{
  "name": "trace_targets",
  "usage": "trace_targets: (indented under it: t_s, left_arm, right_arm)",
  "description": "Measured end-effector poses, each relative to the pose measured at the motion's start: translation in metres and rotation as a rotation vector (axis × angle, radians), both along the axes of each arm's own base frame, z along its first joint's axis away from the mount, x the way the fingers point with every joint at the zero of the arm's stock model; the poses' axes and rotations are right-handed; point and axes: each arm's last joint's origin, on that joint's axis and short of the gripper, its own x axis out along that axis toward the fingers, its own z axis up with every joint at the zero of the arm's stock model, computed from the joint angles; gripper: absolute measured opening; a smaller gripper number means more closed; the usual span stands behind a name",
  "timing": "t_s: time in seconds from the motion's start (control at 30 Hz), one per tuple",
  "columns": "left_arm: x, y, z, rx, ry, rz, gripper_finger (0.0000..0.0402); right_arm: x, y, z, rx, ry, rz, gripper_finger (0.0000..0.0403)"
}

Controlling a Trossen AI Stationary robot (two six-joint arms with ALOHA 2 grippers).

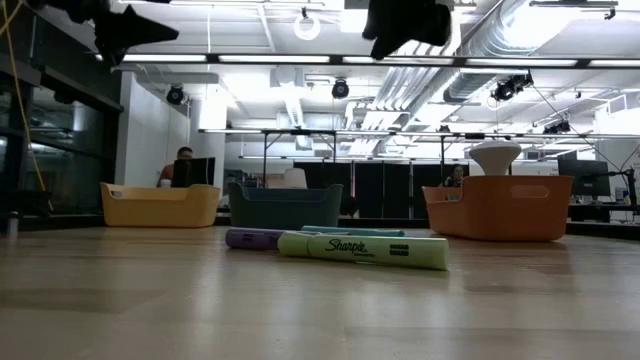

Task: Pick & Place Markers
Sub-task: Put the light green highlighter pen into the orange bin

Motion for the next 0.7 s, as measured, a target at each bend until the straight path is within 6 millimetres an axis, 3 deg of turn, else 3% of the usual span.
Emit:
trace_targets:
  t_s: [0.2, 0.53, 0.7]
  left_arm:
    - [-0.014, 0.005, -0.013, -0.027, -0.035, -0.051, 0.0232]
    - [-0.020, 0.006, -0.025, -0.039, -0.048, -0.134, 0.0232]
    - [-0.020, 0.006, -0.025, -0.029, -0.044, -0.160, 0.0232]
  right_arm:
    - [0.019, 0.022, -0.028, 0.041, 0.127, -0.005, 0.0129]
    - [0.027, 0.064, -0.079, -0.009, 0.240, 0.037, 0.0129]
    - [0.030, 0.073, -0.100, -0.015, 0.275, 0.000, 0.0129]
